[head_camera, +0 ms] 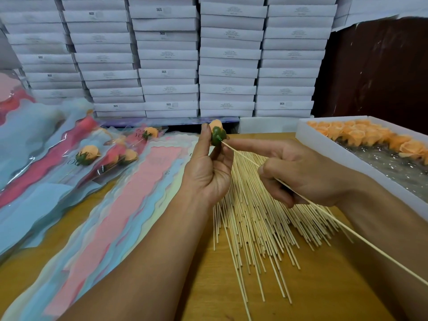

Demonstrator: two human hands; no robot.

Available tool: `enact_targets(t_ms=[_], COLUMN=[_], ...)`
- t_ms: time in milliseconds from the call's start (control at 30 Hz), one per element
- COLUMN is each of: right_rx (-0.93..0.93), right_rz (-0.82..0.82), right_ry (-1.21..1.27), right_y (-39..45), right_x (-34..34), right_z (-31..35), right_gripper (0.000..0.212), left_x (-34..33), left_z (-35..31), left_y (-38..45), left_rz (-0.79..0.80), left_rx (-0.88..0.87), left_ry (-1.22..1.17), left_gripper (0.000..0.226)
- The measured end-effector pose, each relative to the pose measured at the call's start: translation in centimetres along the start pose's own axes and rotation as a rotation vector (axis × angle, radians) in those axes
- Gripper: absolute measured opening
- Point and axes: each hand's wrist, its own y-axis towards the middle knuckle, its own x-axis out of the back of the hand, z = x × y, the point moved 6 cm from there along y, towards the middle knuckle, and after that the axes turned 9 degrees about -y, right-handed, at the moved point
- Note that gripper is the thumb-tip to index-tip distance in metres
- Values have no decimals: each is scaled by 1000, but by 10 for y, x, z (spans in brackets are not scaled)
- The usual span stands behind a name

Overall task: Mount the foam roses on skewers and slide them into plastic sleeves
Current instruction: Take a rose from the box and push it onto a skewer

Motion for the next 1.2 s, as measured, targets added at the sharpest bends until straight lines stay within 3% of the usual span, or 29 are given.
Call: enact_targets(t_ms=[1200], right_rx=[32], right_rz=[6], right_ry=[-5], right_y=[-3], right_x=[4], right_z=[4], right_gripper=[68], left_x=[-3], left_z=[2], left_y=[-4], left_rz=[14], left_rx=[27], left_ry=[28], left_gripper=[25])
